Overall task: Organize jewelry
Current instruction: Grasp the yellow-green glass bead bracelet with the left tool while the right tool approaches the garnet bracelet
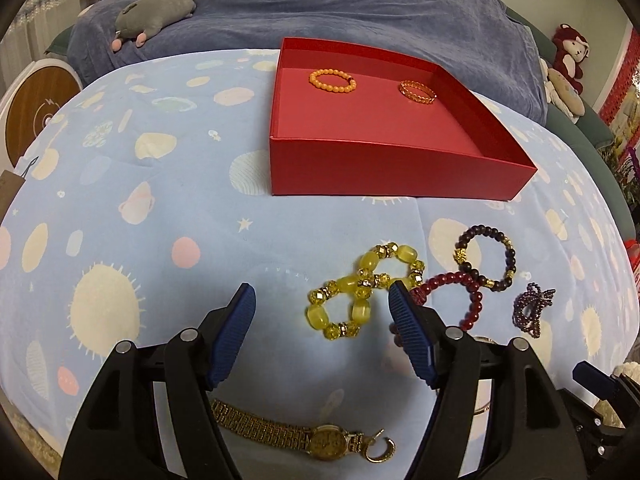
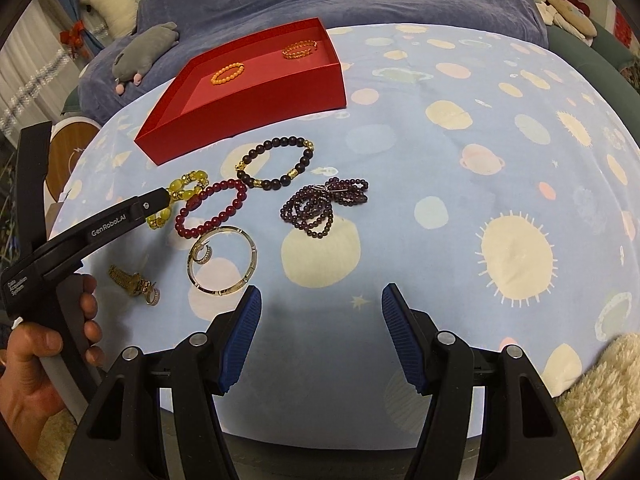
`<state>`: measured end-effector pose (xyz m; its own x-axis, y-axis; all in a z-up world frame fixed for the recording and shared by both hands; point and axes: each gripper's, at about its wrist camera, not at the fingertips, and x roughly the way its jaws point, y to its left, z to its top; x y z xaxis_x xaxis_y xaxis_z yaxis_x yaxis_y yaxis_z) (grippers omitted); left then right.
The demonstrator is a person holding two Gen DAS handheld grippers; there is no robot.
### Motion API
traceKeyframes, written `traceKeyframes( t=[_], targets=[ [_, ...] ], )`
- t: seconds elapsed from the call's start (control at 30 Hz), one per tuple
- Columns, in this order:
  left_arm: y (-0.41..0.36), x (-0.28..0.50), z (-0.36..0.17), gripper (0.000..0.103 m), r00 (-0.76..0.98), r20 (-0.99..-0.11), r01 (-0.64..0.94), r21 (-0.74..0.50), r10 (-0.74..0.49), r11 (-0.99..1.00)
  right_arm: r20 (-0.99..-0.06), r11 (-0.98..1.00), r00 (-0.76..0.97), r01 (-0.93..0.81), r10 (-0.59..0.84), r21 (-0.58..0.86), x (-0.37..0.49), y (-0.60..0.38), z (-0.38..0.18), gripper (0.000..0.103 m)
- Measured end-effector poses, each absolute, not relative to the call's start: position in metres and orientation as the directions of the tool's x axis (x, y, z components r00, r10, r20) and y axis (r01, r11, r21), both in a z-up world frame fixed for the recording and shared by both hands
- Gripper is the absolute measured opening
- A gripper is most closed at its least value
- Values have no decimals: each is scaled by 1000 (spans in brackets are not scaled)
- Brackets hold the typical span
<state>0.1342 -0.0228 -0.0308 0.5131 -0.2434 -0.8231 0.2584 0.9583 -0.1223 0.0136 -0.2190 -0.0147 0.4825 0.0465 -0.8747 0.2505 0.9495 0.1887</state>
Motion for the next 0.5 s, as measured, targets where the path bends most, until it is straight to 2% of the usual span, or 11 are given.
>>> traceKeyframes(
  t=[0.07, 0.1, 0.17, 0.23, 0.3, 0.43, 0.5],
  targets=[
    [-25, 136, -34, 57, 513, -825, 264, -110, -236, 958, -876, 949, 480, 251, 50, 192, 15, -220, -16, 61],
    [-26, 137, -36, 51, 507, -828, 272, -111, -240, 956, -876, 949, 479, 251, 51, 193, 17, -220, -17, 61],
    [-29, 137, -36, 46, 516, -824, 280, -97, -235, 955, -876, 949, 479, 249, 52, 193, 19, -220, -17, 61],
    [-31, 136, -35, 28, 509, -821, 302, -111, -259, 947, -875, 950, 481, 246, 51, 190, 22, -220, -18, 61],
    [-32, 136, -34, 21, 508, -820, 311, -111, -264, 944, -875, 951, 483, 245, 48, 187, 27, -221, -19, 61],
    [-28, 132, -30, 9, 517, -810, 307, -127, -278, 943, -871, 952, 490, 246, 40, 182, 40, -224, -20, 61],
    [-23, 130, -28, 9, 515, -809, 292, -146, -283, 945, -870, 950, 491, 250, 41, 186, 47, -227, -22, 61]
  ],
)
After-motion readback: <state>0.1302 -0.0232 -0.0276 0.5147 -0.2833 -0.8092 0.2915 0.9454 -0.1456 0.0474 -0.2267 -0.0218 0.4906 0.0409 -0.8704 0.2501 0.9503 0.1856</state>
